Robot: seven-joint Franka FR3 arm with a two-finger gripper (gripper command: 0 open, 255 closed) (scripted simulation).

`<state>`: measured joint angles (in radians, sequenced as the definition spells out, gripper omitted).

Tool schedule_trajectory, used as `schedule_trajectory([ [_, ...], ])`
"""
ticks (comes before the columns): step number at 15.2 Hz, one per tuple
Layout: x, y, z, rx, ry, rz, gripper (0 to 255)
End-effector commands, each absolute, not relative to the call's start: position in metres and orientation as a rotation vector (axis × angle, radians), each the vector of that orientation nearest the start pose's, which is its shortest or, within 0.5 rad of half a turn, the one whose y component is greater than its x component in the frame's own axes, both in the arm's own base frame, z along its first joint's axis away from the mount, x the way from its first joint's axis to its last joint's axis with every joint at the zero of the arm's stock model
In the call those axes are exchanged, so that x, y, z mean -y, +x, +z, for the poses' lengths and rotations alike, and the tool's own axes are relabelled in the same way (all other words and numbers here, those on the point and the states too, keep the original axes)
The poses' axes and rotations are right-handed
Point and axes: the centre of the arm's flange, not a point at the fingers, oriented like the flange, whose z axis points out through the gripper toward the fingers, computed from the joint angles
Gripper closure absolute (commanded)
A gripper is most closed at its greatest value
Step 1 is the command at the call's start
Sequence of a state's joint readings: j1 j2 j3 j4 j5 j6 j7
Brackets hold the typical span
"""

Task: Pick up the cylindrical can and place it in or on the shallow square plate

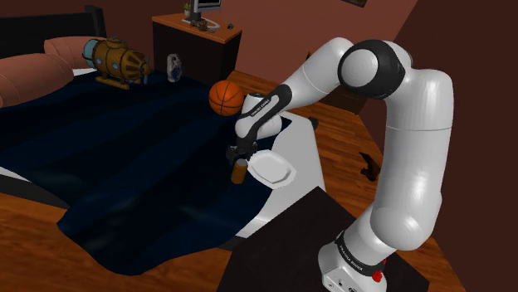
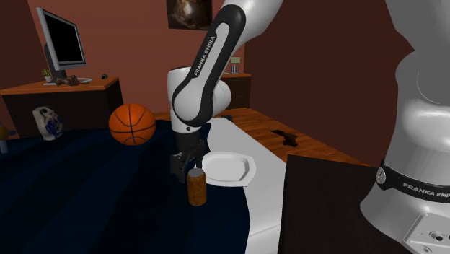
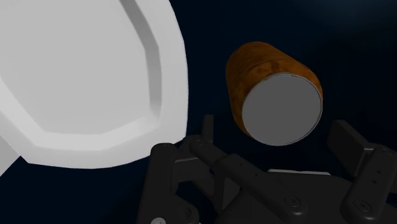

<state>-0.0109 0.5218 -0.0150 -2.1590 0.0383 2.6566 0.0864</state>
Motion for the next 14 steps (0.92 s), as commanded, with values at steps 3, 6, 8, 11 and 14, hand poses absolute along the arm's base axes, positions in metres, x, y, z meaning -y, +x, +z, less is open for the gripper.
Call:
schedule_trajectory([
  [3, 0.0155, 0.5583, 0.1361, -0.226, -3.124, 0.037, 0],
  [6, 0.0155, 0.5583, 0.1361, -0.226, -3.124, 0.037, 0],
  [8, 0.0155, 0.5583, 0.1361, -0.226, -3.124, 0.037, 0],
  [11, 0.0156, 0.5583, 0.1361, -0.226, -3.124, 0.037, 255],
  [14, 0.0155, 0.5583, 0.1362, -0.226, -3.124, 0.037, 255],
])
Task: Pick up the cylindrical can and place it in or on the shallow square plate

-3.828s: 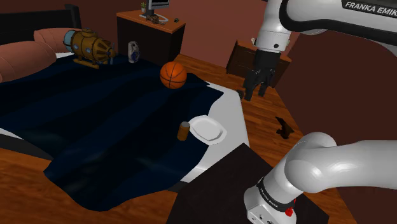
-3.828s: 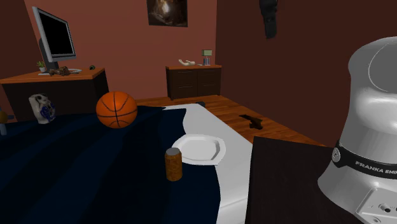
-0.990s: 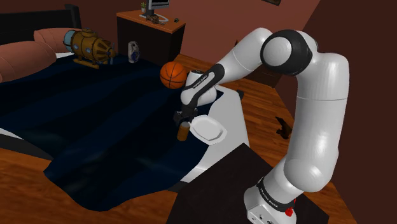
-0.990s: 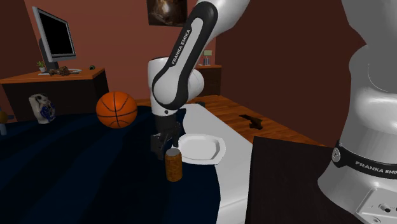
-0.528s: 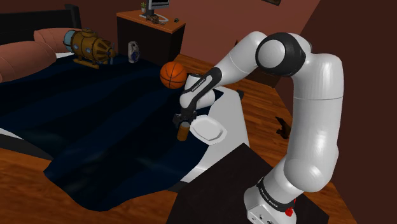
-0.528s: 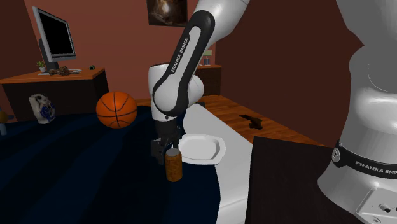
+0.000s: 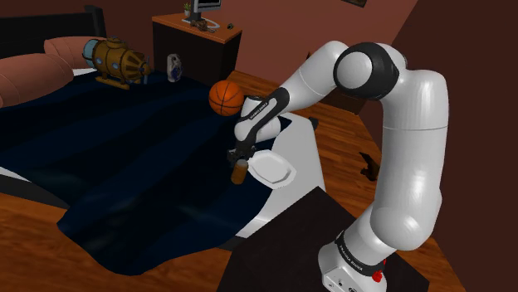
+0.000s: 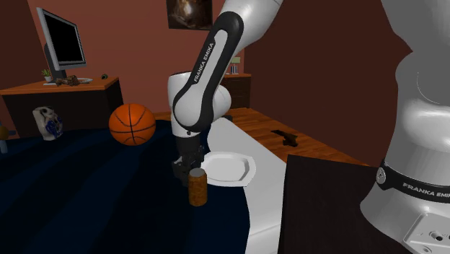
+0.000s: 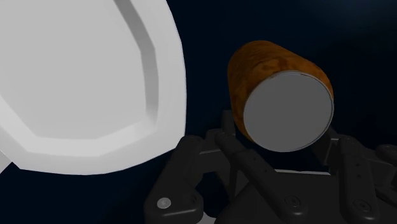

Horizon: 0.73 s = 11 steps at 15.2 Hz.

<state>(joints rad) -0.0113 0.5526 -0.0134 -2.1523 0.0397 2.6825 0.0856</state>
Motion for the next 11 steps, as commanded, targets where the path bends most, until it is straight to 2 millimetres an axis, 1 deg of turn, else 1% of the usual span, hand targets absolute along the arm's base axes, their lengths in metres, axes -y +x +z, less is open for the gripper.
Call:
schedule_trajectory([
  [1, 0.016, 0.558, 0.136, -0.226, -3.124, 0.037, 255],
  [5, 0.016, 0.558, 0.136, -0.226, -3.124, 0.037, 255],
  [11, 0.016, 0.558, 0.168, -0.226, -3.124, 0.037, 255],
])
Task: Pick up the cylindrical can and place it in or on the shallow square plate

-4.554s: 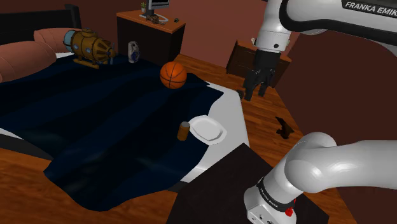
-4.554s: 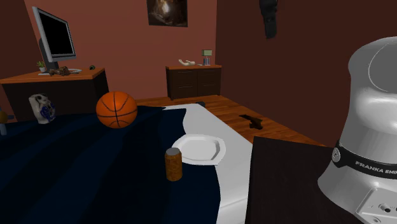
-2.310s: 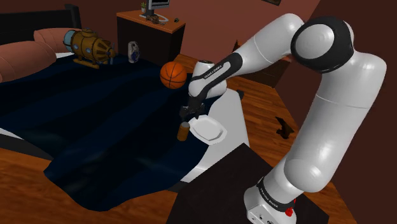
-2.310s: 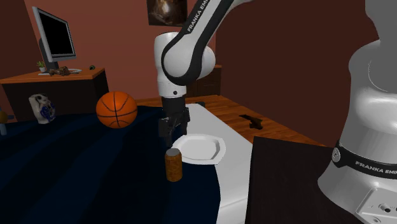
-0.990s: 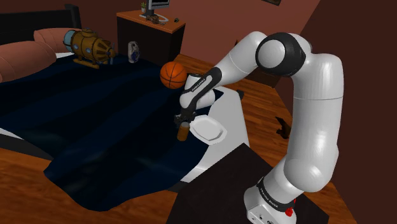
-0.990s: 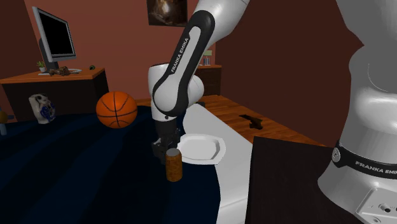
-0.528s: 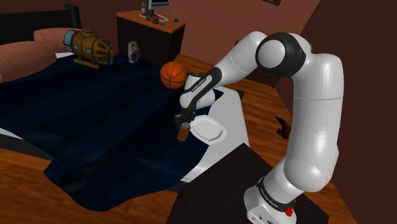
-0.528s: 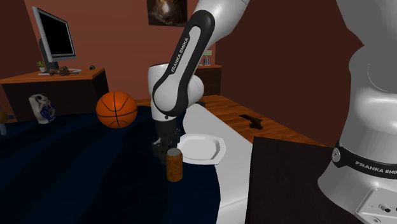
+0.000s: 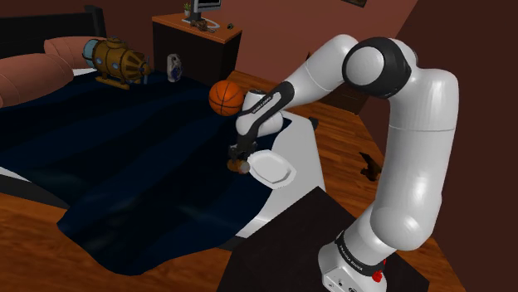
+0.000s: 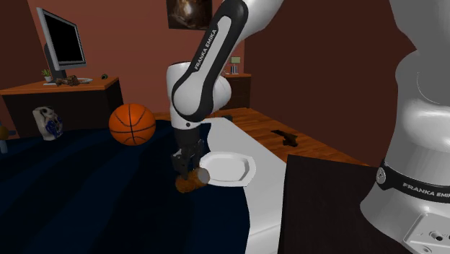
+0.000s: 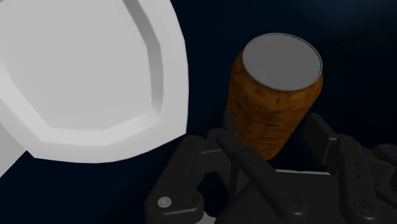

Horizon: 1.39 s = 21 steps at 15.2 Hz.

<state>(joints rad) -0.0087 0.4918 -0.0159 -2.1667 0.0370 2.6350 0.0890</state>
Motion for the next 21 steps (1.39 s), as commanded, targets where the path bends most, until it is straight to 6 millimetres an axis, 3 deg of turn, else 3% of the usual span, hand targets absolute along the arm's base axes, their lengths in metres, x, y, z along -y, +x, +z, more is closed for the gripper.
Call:
schedule_trajectory([
  [1, 0.016, 0.558, 0.173, -0.226, -3.124, 0.037, 255],
  [11, 0.016, 0.558, 0.226, -0.226, -3.124, 0.037, 255],
  [21, 0.144, 0.538, 0.245, -0.226, -3.124, 0.037, 255],
])
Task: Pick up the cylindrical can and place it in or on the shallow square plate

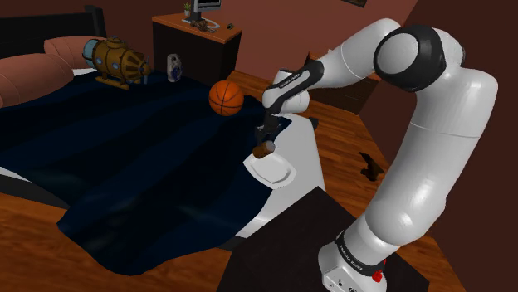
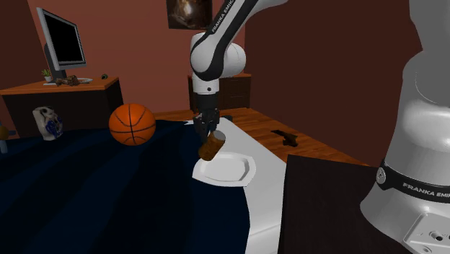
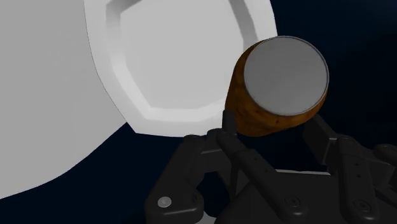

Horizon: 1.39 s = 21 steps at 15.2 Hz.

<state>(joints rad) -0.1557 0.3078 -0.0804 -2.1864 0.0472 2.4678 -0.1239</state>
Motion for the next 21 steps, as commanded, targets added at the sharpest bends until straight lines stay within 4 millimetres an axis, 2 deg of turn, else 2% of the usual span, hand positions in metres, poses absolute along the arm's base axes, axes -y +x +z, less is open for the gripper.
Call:
schedule_trajectory([
  [1, 0.157, 0.536, 0.247, -0.226, -3.124, 0.037, 255],
  [6, 0.220, 0.526, 0.257, -0.226, -3.124, 0.037, 255],
  [21, 0.220, 0.526, 0.178, -0.226, -3.124, 0.037, 255],
])
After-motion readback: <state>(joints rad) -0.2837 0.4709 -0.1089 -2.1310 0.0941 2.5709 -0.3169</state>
